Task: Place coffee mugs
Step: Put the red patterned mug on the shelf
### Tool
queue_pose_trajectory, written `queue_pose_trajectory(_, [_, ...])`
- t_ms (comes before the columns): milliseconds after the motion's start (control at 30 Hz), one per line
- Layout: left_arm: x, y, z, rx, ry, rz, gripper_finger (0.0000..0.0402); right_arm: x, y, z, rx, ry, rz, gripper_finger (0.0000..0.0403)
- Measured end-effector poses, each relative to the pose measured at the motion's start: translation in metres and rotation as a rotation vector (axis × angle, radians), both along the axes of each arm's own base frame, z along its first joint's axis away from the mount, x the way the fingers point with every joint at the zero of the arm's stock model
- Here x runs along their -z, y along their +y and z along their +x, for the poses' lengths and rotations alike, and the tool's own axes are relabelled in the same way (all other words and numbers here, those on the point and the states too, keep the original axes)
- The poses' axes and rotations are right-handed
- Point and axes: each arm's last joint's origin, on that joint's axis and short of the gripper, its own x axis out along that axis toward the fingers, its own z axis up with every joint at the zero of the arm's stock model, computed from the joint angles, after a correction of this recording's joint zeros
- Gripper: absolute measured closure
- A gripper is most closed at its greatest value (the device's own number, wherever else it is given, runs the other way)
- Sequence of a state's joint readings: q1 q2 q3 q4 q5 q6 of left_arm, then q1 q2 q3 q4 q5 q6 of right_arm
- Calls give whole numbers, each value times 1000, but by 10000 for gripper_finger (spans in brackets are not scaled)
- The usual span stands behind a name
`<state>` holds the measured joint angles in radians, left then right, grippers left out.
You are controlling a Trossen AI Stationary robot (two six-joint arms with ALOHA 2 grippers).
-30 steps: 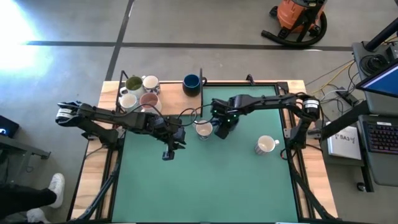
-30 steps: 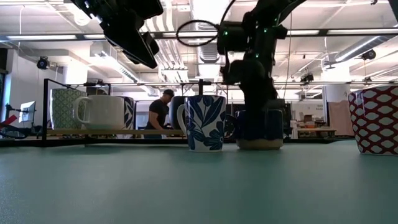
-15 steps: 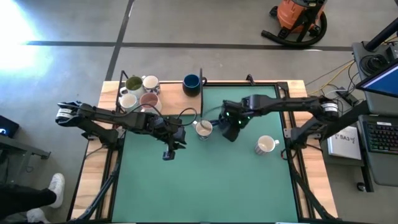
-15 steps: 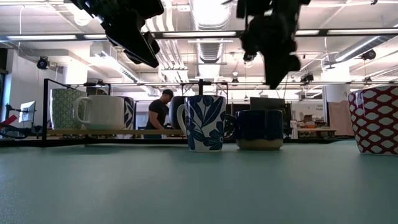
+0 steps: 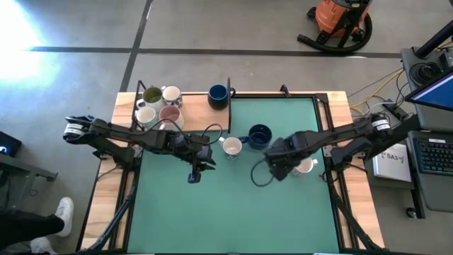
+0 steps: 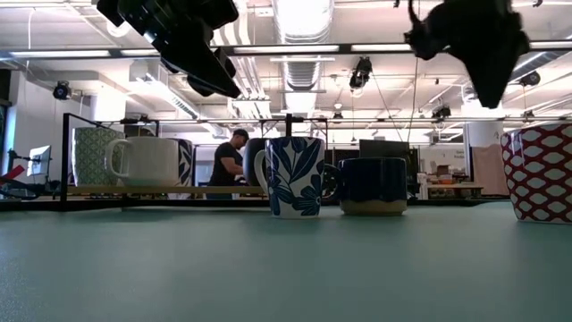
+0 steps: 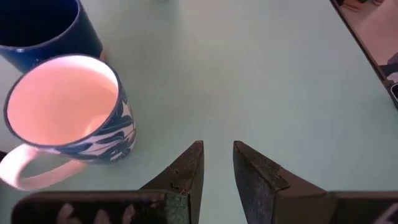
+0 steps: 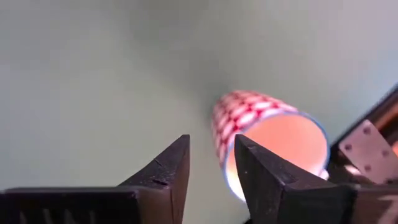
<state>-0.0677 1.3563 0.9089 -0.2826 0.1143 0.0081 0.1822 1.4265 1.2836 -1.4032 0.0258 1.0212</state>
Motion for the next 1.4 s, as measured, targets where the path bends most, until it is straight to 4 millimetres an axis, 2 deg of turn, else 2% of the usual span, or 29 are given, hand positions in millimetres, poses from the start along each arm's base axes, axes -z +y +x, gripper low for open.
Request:
queue_pose_trajectory(300, [0, -1, 0, 12, -11, 8, 333, 23, 3, -14, 29, 126, -11, 245])
queue_pose_trajectory(500, [0, -2, 0, 12, -10, 7, 333, 41, 3, -20, -1, 161, 17, 239])
queue_pose_trajectory(667, [0, -2, 0, 11, -10, 7, 333, 57, 4, -20, -43, 135, 54, 253])
queue_pose_trajectory(800, [0, -2, 0, 11, -11, 6, 333, 65, 2, -19, -49, 120, 62, 290])
queue_pose_trajectory(1000, [0, -2, 0, 0, -9, -6, 333, 63, -3, -10, -103, 50, 97, 381])
queue_pose_trajectory(1400, [-1, -2, -1, -35, 32, -40, 333, 34, -12, 28, -350, -265, 81, 387])
